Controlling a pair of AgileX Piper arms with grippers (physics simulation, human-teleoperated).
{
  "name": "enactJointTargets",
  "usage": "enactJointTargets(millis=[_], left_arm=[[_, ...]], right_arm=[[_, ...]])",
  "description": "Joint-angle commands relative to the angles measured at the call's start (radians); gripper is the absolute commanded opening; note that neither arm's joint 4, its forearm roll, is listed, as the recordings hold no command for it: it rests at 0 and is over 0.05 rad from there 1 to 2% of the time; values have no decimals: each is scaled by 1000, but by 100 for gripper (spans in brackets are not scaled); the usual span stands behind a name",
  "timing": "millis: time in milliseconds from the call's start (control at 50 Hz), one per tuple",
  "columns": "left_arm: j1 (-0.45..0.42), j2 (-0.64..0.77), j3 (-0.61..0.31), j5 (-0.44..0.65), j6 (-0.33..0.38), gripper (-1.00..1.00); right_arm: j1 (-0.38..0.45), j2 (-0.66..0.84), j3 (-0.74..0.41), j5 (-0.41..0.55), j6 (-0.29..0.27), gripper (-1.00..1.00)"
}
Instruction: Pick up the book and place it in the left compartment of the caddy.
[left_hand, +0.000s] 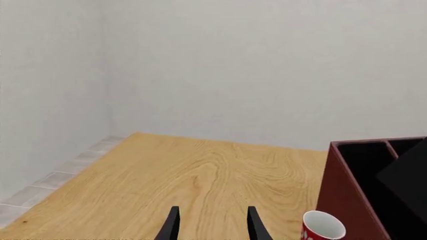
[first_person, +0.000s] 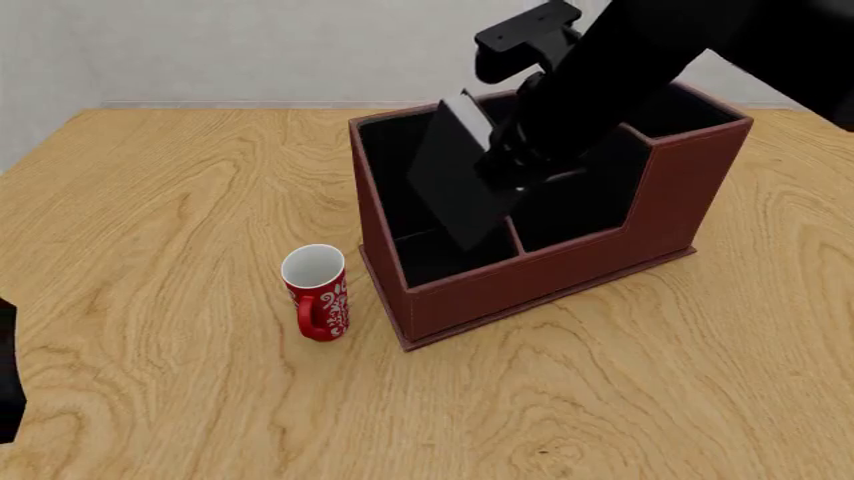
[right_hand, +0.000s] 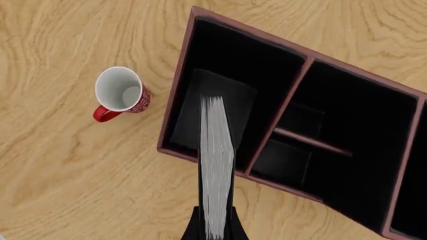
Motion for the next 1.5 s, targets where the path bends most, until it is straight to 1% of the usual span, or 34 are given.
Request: enactJointTargets(millis=[20,240,460,800,1200,1500], left_arm=[[6,0,3,10,4,100],[10,0,57,-32,6,100],[16,0,53,-19,9,100],[25,0,79,-38,9,100],[34,0,69,-24,8,100],[35,0,86,-40,8,100]], right_arm=[[10,12,-28,13,-138,-100],[16,34,-36,13,-127,-100],[30,57,-41,13,-113,-100],[38,83,-46,13,-99,-100],[48,103,-47,13,-86,-100],[60,113,-46,13,-69,-100]])
